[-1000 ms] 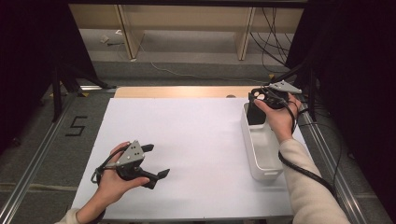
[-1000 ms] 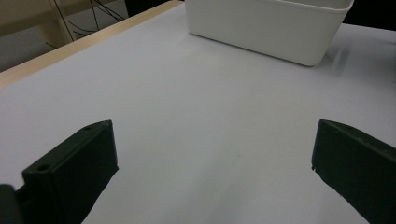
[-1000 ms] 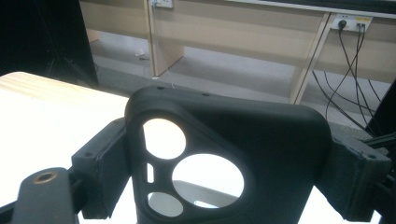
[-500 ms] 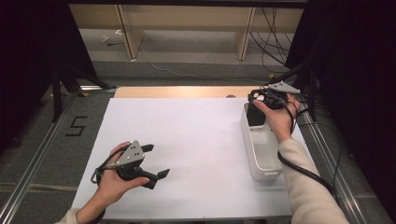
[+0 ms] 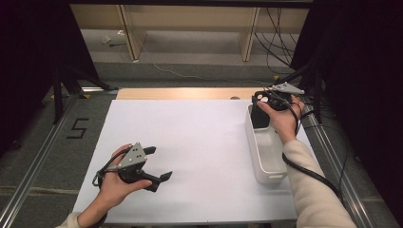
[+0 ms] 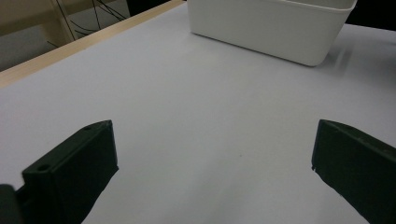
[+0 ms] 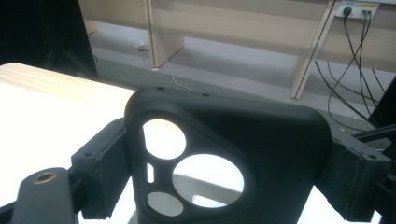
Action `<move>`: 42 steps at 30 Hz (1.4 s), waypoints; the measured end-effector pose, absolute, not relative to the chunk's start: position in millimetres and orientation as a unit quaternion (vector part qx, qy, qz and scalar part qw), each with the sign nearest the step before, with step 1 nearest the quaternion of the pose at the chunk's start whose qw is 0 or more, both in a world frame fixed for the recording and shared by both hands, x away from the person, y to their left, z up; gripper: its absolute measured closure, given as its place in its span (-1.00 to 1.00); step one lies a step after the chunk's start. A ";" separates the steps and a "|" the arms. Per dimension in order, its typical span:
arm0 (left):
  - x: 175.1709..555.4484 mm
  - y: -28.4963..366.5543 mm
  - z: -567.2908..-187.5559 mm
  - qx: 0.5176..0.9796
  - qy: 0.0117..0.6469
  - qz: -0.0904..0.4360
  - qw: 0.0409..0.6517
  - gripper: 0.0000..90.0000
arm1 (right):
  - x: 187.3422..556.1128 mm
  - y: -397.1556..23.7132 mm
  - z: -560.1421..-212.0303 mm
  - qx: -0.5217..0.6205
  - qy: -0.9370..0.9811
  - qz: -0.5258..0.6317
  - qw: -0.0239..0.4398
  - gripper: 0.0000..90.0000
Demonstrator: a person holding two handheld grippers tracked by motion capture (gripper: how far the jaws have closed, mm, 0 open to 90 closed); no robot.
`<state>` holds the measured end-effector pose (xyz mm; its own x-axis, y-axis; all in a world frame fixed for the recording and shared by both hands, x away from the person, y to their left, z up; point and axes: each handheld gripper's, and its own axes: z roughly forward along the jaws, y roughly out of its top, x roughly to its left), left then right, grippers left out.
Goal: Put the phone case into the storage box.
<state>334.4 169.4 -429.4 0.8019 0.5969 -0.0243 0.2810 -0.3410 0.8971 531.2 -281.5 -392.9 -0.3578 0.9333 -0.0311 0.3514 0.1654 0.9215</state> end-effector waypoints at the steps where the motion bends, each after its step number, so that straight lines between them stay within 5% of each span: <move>1: 334.4 169.5 -429.4 0.804 0.272 0.156 0.505 -1.00 | 531.5 -281.4 -393.2 0.464 0.691 0.449 0.324 -0.65; 42: 334.5 169.1 -429.2 0.804 0.271 0.155 0.507 -1.00 | 549.4 -272.3 -400.5 0.467 0.716 0.412 0.316 -0.67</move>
